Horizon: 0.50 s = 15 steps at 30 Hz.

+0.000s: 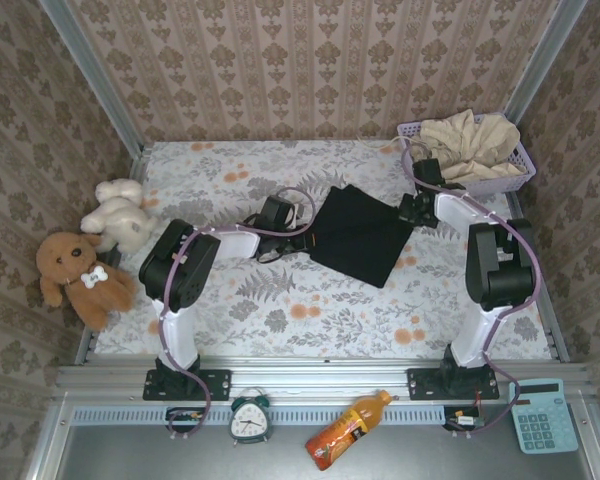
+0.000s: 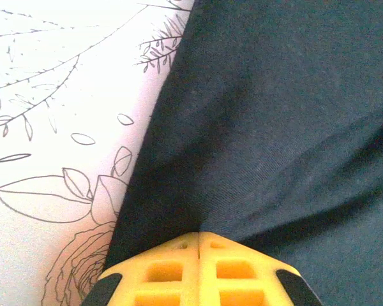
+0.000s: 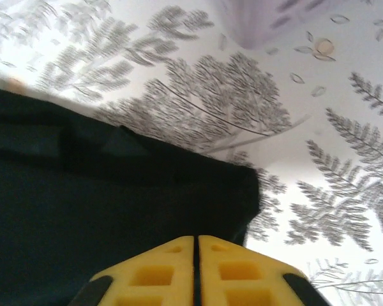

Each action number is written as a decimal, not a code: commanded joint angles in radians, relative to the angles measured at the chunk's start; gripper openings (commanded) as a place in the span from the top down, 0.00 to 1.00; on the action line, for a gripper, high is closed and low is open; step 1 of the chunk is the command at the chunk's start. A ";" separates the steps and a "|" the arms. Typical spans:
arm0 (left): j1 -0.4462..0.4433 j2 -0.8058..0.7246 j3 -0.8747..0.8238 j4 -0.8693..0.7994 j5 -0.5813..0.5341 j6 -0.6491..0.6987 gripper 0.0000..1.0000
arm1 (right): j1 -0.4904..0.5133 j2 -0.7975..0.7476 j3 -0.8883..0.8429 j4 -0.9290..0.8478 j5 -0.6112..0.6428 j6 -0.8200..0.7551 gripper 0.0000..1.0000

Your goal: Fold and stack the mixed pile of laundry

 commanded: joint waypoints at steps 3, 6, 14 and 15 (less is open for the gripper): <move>0.015 0.000 -0.002 -0.093 -0.036 0.014 1.00 | -0.017 -0.021 -0.049 -0.035 -0.011 0.011 0.49; 0.016 -0.026 0.013 -0.102 -0.015 0.008 1.00 | -0.017 -0.115 -0.087 -0.026 0.000 0.009 0.42; -0.039 -0.103 0.108 -0.167 0.003 0.044 1.00 | 0.031 -0.197 -0.179 0.131 -0.123 0.037 0.82; -0.043 -0.097 0.117 -0.164 -0.006 0.054 1.00 | 0.039 -0.179 -0.171 0.156 -0.159 0.042 0.85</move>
